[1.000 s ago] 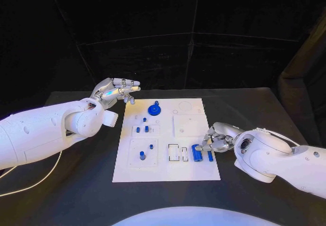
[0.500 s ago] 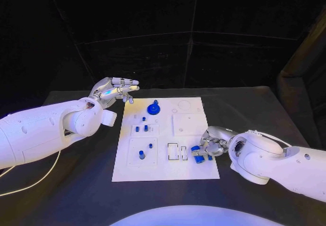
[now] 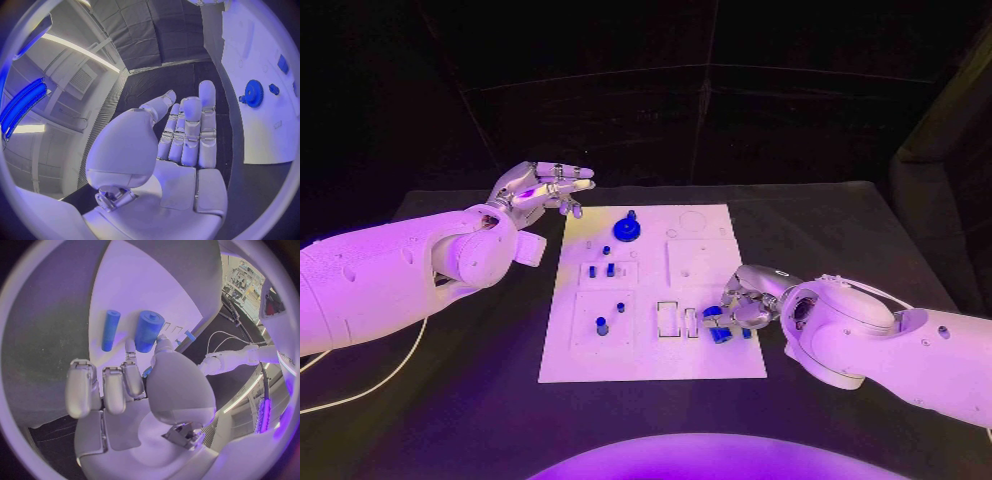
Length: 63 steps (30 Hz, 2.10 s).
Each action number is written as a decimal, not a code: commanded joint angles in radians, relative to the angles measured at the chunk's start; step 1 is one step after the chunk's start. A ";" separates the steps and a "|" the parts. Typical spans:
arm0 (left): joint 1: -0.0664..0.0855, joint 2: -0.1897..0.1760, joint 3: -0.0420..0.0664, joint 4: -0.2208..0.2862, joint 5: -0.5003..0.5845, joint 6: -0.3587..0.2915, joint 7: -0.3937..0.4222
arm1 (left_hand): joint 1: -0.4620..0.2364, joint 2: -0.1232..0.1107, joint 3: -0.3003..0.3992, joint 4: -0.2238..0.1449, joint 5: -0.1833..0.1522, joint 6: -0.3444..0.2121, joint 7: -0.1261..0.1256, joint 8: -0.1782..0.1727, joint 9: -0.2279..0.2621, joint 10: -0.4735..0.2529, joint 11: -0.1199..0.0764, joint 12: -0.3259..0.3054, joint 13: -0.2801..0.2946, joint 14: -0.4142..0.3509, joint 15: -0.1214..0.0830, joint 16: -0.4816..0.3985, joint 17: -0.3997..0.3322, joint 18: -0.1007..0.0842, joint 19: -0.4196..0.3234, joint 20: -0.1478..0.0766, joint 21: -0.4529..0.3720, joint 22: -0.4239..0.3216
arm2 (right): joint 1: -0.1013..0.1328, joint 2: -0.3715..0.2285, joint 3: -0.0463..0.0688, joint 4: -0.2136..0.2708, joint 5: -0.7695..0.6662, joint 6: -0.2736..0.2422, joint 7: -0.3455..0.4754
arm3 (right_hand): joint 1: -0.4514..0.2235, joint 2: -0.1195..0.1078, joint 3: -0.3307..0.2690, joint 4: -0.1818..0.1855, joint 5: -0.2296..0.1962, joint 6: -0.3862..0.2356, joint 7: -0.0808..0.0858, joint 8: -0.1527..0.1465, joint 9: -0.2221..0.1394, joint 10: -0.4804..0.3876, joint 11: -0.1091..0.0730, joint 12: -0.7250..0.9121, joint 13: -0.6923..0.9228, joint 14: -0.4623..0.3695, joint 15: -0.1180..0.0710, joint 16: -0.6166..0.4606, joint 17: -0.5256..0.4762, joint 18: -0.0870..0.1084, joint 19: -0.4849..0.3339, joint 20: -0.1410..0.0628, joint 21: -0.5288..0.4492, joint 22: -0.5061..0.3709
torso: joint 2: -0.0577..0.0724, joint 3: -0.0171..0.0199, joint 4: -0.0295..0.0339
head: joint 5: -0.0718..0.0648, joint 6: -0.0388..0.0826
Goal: Assemble the parts on the task board
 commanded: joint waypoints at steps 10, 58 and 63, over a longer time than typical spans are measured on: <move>0.001 0.000 0.001 0.002 0.003 0.015 0.004 | 0.007 0.006 -0.007 -0.002 -0.001 -0.010 0.000 0.005 0.001 -0.008 -0.002 0.005 0.001 -0.003 -0.001 -0.001 -0.002 0.014 -0.004 0.002 -0.006 -0.001 | -0.010 -0.009 -0.009 0.026 0.052 -0.164 0.051 | 0.046 0.024 -0.009 -0.008 0.230 0.037 -0.017 0.010 0.014 0.035 -0.020 0.028 0.073 0.071 -0.020 0.012 0.093 -0.010 0.018 -0.012 0.009 0.012 | -0.001 0.0001 -0.0006 | 0.001 0.006; 0.002 0.009 0.001 -0.001 -0.007 0.023 -0.018 | 0.015 0.005 -0.007 -0.010 -0.001 -0.014 0.001 0.007 0.000 -0.012 -0.001 0.008 0.001 -0.005 -0.001 0.000 -0.005 0.014 -0.004 0.002 -0.006 -0.002 | -0.009 0.137 -0.008 -0.006 0.186 -0.183 0.005 | -0.026 0.027 -0.066 0.003 0.059 0.072 -0.025 -0.020 0.031 0.040 -0.027 0.008 0.073 0.073 -0.025 0.019 0.112 -0.012 0.023 -0.018 0.014 0.023 | 0.001 -0.0003 -0.0025 | 0.028 0.002; 0.002 0.010 0.001 -0.002 -0.007 0.024 -0.018 | 0.016 0.004 -0.008 -0.011 -0.001 -0.014 0.001 0.007 0.000 -0.013 -0.001 0.009 0.001 -0.006 -0.001 0.000 -0.006 0.014 -0.004 0.002 -0.006 -0.002 | -0.009 0.141 -0.008 -0.008 0.164 -0.179 -0.013 | -0.100 -0.017 -0.063 0.008 -0.187 0.057 -0.017 -0.040 0.037 0.017 -0.020 -0.034 0.042 0.074 -0.022 0.019 0.115 -0.011 0.019 -0.013 0.009 0.017 | 0.001 -0.0005 -0.0019 | 0.028 0.002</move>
